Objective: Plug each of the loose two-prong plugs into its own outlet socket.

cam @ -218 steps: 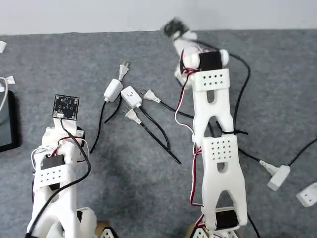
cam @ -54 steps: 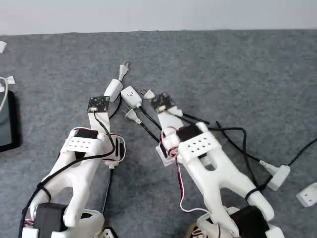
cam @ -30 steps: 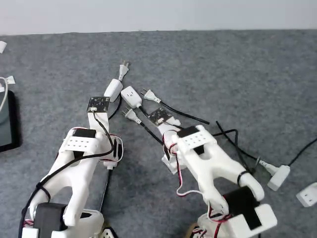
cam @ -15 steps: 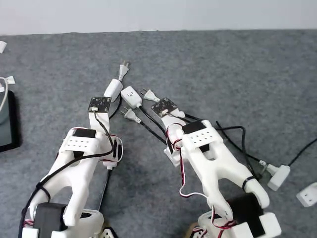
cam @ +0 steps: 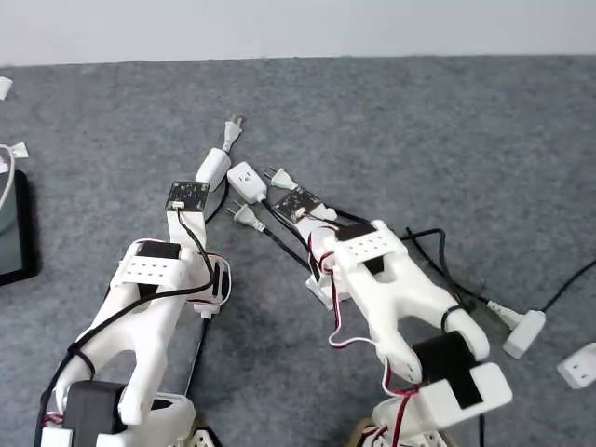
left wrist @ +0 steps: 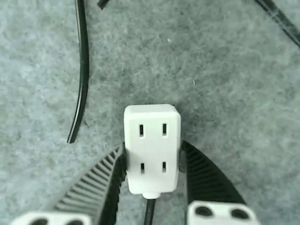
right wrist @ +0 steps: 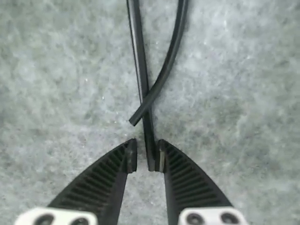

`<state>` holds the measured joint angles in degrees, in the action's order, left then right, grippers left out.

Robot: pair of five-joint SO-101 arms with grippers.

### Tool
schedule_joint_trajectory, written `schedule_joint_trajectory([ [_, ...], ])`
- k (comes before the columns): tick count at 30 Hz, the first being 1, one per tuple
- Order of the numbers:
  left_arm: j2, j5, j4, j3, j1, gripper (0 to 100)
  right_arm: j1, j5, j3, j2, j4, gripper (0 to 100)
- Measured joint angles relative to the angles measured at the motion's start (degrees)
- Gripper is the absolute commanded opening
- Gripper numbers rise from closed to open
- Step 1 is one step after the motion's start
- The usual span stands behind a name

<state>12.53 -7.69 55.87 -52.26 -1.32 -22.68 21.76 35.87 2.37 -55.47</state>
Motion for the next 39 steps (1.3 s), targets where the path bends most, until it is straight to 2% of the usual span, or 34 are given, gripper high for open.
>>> schedule_joint_trajectory([
  [1, 0.0, 0.0, 0.0, 0.0, 0.0, 15, 0.0, 0.44, -0.26, 0.09, -0.26, 0.7],
  [8, 0.0, 0.0, 0.0, 0.0, 0.0, 15, 2.46, 1.76, -0.35, -0.35, -3.34, 0.9],
  [12, 0.0, 0.0, 0.0, 0.0, 0.0, 15, 7.03, 7.38, -0.35, -5.98, -9.14, 0.9],
  [17, 0.0, 0.0, 0.0, 0.0, 0.0, 15, 15.3, 18.81, -0.35, -14.33, -19.52, 0.9],
  [22, 0.0, 0.0, 0.0, 0.0, 0.0, 15, 28.84, 36.66, -0.35, -20.4, -28.84, 0.9],
  [25, 0.0, 0.0, 0.0, 0.0, 0.0, 15, 39.47, 46.86, -0.35, -21.45, -28.75, 1.1],
  [28, 0.0, 0.0, 0.0, 0.0, 0.0, 15, 48.79, 53.1, -0.18, -21.54, -24.53, 1.2],
  [32, 0.0, 0.0, 0.0, 0.0, 0.0, 15, 55.03, 55.74, 3.34, -20.4, -15.91, 2.4],
  [35, 0.0, 0.0, 0.0, 0.0, 0.0, 15, 55.47, 55.65, 4.48, -17.67, -11.25, 13.1],
  [37, 0.0, 0.0, 0.0, 0.0, 0.0, 15, 55.47, 52.84, 4.48, -17.32, -9.23, 22.1],
  [39, 0.0, 0.0, 0.0, 0.0, 0.0, 15, 55.38, 48.26, 4.4, -16.79, -7.91, 26.0],
])
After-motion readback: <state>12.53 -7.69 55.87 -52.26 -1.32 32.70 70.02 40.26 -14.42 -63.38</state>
